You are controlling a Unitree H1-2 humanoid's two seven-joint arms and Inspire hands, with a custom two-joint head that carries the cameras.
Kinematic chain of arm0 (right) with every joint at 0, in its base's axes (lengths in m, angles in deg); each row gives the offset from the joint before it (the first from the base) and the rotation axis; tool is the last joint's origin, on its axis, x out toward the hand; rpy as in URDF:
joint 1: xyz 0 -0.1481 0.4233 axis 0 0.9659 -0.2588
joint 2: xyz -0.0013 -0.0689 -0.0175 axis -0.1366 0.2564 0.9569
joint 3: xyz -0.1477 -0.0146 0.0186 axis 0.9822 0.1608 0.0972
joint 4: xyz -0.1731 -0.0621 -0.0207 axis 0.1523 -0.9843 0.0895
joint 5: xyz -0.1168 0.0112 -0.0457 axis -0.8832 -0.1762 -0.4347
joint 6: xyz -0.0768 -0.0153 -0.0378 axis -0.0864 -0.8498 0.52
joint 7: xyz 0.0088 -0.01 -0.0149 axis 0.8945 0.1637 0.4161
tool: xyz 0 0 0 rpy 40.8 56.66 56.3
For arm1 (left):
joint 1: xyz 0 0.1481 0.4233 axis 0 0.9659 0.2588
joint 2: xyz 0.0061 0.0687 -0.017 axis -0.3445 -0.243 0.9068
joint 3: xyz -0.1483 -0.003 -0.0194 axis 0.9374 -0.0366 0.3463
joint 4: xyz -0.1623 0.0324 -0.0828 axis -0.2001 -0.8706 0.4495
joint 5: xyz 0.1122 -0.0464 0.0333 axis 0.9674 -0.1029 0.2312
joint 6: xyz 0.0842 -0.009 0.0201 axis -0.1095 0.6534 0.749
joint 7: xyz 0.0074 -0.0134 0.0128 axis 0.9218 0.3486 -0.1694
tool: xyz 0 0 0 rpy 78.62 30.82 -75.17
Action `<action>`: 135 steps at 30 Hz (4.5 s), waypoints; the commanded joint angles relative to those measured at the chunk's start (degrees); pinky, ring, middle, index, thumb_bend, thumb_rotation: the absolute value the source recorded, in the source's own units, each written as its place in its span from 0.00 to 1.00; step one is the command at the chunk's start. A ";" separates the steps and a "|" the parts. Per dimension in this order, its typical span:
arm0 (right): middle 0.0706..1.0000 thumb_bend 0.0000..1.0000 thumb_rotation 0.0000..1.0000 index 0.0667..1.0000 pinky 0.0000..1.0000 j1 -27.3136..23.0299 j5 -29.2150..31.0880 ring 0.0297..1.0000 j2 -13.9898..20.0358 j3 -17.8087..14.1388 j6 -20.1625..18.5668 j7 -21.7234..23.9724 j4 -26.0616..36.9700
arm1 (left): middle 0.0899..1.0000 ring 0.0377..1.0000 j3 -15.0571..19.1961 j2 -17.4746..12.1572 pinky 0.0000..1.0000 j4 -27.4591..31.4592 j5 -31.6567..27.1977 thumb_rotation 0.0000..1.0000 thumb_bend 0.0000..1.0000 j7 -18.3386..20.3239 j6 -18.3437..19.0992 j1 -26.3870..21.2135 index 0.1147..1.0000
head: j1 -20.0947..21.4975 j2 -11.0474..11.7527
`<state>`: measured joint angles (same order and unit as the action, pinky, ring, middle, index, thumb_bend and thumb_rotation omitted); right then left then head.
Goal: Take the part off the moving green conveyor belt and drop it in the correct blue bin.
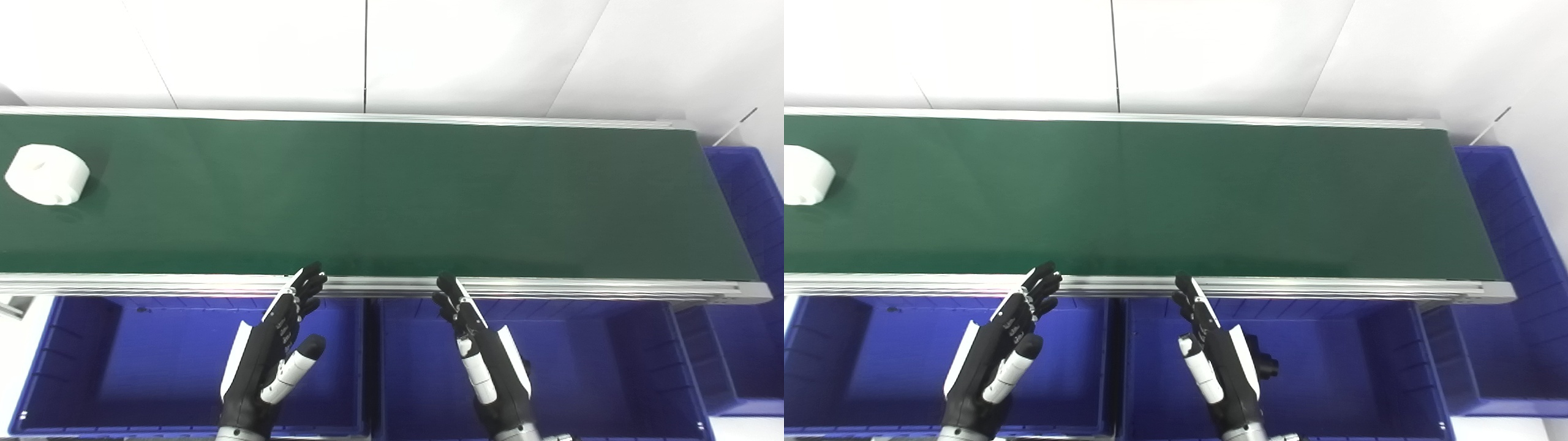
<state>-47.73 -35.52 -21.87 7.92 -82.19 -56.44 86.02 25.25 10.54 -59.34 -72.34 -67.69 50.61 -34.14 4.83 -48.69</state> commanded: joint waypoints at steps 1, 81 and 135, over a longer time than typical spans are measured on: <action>0.96 0.90 0.97 0.96 0.96 0.18 0.28 0.93 -0.14 -0.10 1.05 0.29 1.65 | 0.87 0.91 -0.35 0.36 0.89 1.32 0.25 0.80 0.78 -0.12 -1.56 0.25 0.88 | 0.11 -0.41; 0.95 0.89 0.94 0.93 0.92 -4.93 5.40 0.94 2.25 -4.57 18.93 2.53 -18.21 | 0.77 0.80 -0.56 3.12 0.79 -21.16 0.82 0.71 0.81 -1.28 -17.71 -4.73 0.74 | -15.81 21.25; 0.96 0.89 1.00 0.95 1.00 -6.15 5.31 0.96 -0.38 -3.62 14.19 4.93 -14.54 | 0.81 0.78 3.36 -34.10 0.65 -10.49 34.70 0.14 1.00 29.40 -4.93 -63.48 0.83 | -15.57 15.03</action>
<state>-53.80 -30.29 -21.91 3.90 -67.33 -52.08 70.19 28.93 -21.78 -69.64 -38.36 -38.47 46.97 -95.00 -10.72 -33.66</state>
